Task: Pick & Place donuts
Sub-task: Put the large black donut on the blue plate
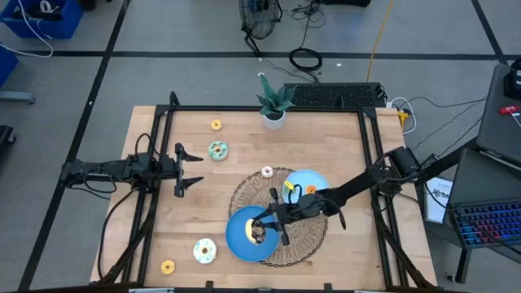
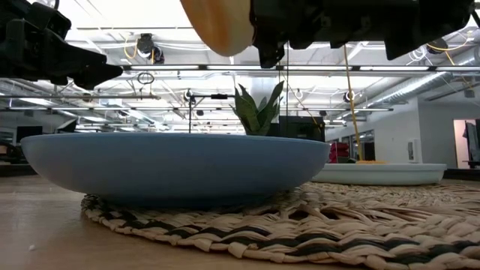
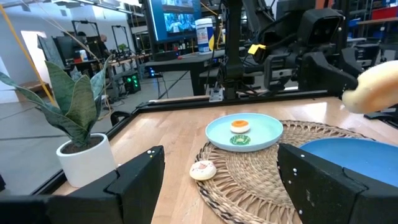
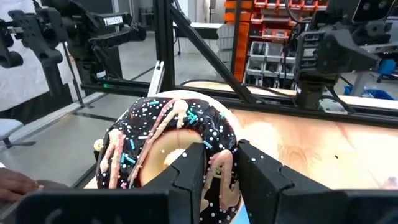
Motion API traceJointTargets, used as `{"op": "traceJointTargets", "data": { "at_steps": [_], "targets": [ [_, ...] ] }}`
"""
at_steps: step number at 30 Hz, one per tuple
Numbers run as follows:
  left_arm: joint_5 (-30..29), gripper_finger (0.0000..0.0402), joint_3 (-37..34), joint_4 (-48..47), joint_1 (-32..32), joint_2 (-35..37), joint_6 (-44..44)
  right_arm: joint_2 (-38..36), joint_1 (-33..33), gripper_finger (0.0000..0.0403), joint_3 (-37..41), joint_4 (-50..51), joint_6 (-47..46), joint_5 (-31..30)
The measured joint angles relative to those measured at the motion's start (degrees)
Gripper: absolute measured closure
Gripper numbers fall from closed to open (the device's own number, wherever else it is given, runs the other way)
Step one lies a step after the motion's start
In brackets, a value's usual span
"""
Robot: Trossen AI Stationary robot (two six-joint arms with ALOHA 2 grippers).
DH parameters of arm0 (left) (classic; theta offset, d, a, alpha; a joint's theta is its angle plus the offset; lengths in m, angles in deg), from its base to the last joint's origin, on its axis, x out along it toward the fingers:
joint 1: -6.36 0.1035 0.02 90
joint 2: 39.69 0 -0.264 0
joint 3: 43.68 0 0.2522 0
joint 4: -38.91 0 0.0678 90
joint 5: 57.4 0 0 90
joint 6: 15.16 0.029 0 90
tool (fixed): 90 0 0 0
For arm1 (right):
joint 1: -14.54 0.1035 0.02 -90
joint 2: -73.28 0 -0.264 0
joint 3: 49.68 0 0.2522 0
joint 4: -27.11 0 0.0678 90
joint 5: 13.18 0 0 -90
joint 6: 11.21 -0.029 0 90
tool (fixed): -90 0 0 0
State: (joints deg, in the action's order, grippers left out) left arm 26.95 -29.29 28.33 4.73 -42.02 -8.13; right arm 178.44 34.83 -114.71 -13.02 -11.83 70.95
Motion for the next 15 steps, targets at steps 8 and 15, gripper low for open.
{"op": "traceJointTargets", "data": {
  "at_steps": [8, 15],
  "targets": [
    [-0.02, 0.0096, 0.02, 0.0, -0.02, 0.0, 0.0, 0.02, -0.09, 0.0325, -2.37, 11.47, -0.2, -0.33],
    [-0.02, 0.0096, 0.0, -0.01, 0.0, 0.0, 0.0, 0.02, 0.2, 0.0325, -7.78, 28.46, -0.39, -4.78]
  ]
}}
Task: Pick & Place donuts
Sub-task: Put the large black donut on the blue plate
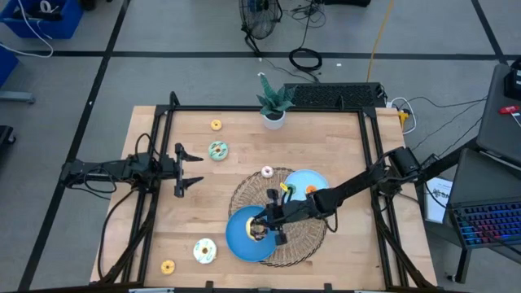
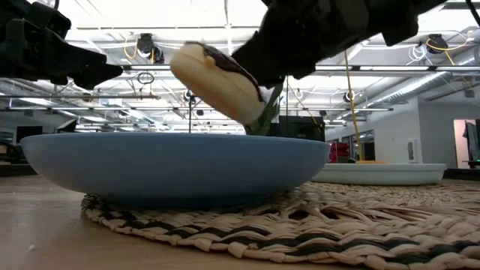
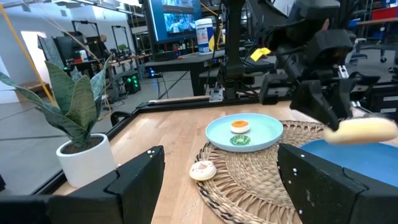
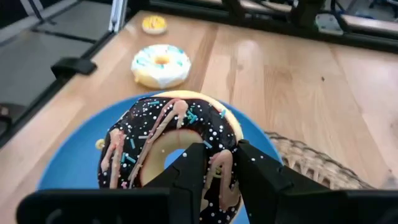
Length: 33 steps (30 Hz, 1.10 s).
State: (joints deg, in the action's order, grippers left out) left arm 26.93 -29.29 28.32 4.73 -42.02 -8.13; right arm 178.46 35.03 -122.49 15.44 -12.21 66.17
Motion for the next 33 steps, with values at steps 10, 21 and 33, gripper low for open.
{"op": "traceJointTargets", "data": {
  "at_steps": [10, 21, 33],
  "targets": [
    [0.0, 0.0096, 0.0, 0.01, 0.0, 0.0, 0.0, 0.0, 0.49, 0.0326, 0.03, 7.28, -1.26, 0.3],
    [0.0, 0.0096, 0.0, 0.01, 0.0, 0.0, 0.0, 0.0, 2.14, 0.0327, 0.85, 6.94, -1.51, 1.9],
    [0.0, 0.0096, 0.0, 0.0, -0.01, -0.01, 0.0, 4.4, 2.12, 0.0328, 0.35, 0.22, 1.31, 1.74]
  ]
}}
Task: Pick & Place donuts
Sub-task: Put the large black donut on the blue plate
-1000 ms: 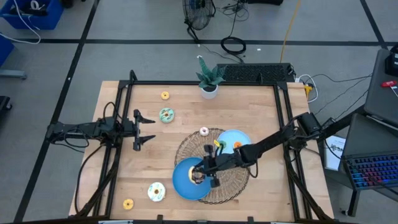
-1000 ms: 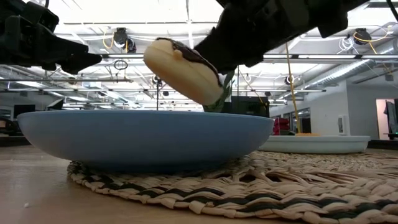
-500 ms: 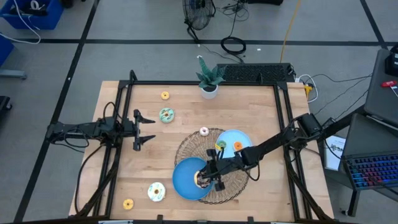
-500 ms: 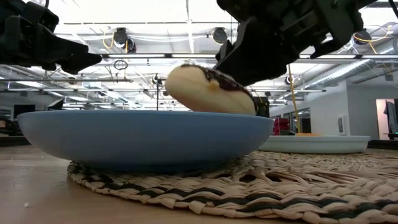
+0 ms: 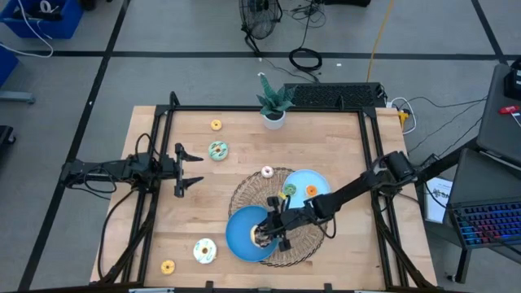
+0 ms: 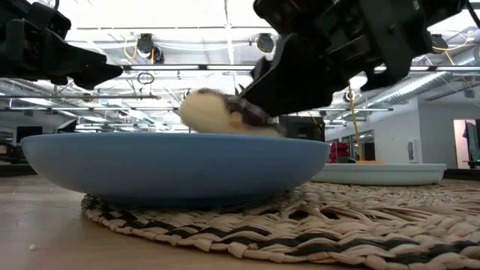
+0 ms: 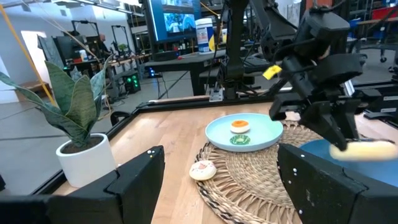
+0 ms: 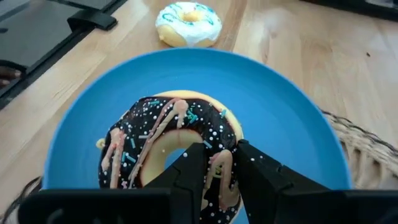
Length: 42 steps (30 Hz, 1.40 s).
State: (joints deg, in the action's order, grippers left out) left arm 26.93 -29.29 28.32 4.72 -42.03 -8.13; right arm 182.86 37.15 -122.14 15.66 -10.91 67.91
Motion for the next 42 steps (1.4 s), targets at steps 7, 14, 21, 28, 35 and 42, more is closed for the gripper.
{"op": "traceJointTargets", "data": {
  "at_steps": [7, 14, 21, 28, 35, 42],
  "targets": [
    [0.0, 0.0096, 0.0, -0.16, 0.0, -0.01, 0.02, 1.26, -0.79, 0.0328, -1.95, 2.8, -0.23, -0.01],
    [-0.25, 0.0096, 0.01, -0.03, 0.01, -0.01, 0.01, 1.24, -0.79, 0.0328, -3.29, 7.66, -2.27, -0.07],
    [-0.25, 0.0096, 0.0, -0.03, 0.01, -0.01, 0.0, 1.24, -0.79, 0.0328, -5.19, 12.64, -4.54, -3.18],
    [-0.27, 0.0096, 0.0, 0.01, 0.0, -0.01, 0.02, 1.24, -0.76, 0.0328, -5.22, 12.59, -5.14, -3.06],
    [-0.26, 0.0096, 0.01, 0.01, 0.01, -0.01, 0.01, 1.24, -0.76, 0.0323, -5.22, 12.48, -5.36, -3.02],
    [-0.26, 0.0096, 0.0, 0.01, 0.01, -0.01, 0.02, 1.24, -0.76, 0.026, -5.22, 12.47, -5.15, -2.83]
  ]
}}
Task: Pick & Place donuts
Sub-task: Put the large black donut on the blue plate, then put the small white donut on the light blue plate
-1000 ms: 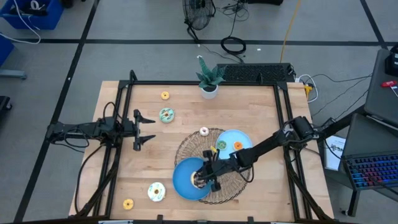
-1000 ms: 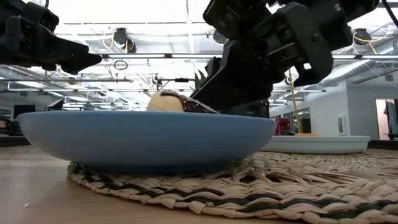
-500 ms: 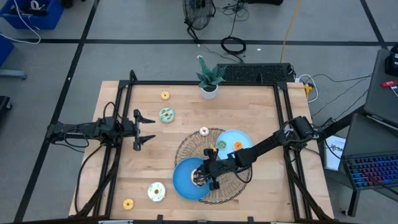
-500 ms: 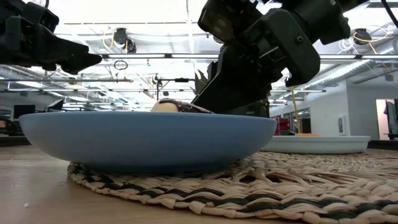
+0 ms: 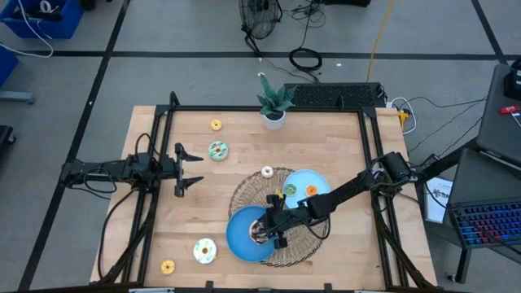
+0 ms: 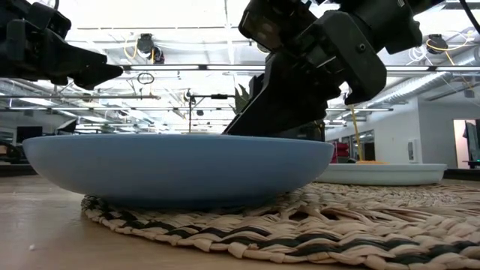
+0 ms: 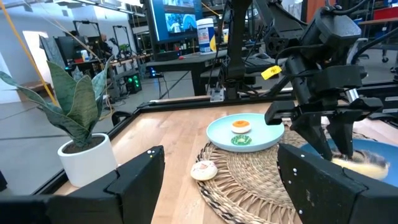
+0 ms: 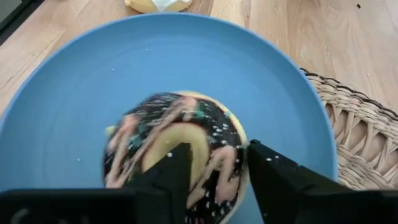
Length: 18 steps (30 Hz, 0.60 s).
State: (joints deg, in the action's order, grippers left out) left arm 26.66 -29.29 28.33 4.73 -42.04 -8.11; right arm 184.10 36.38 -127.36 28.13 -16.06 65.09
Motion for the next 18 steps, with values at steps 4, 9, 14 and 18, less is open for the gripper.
{"op": "traceJointTargets", "data": {
  "at_steps": [4, 9, 14, 18],
  "targets": [
    [0.0, 0.0096, 0.0, 0.0, -0.02, 0.0, -0.02, 0.0, 0.0, 0.0218, 0.0, -0.12, -0.45, -0.1],
    [0.0, 0.0096, 0.0, 0.0, -0.02, 0.0, -0.02, 0.0, 0.0, 0.0188, 0.02, -0.56, -0.45, -0.08],
    [0.0, 0.0096, 0.01, 0.0, -0.02, 0.0, -0.02, -0.61, 0.0, 0.0185, 0.02, 0.23, -0.47, -0.08],
    [0.02, 0.0096, 0.01, 0.0, -0.01, 0.0, -0.02, -3.22, 0.01, 0.0189, 0.02, 3.57, -0.62, -0.02]
  ]
}}
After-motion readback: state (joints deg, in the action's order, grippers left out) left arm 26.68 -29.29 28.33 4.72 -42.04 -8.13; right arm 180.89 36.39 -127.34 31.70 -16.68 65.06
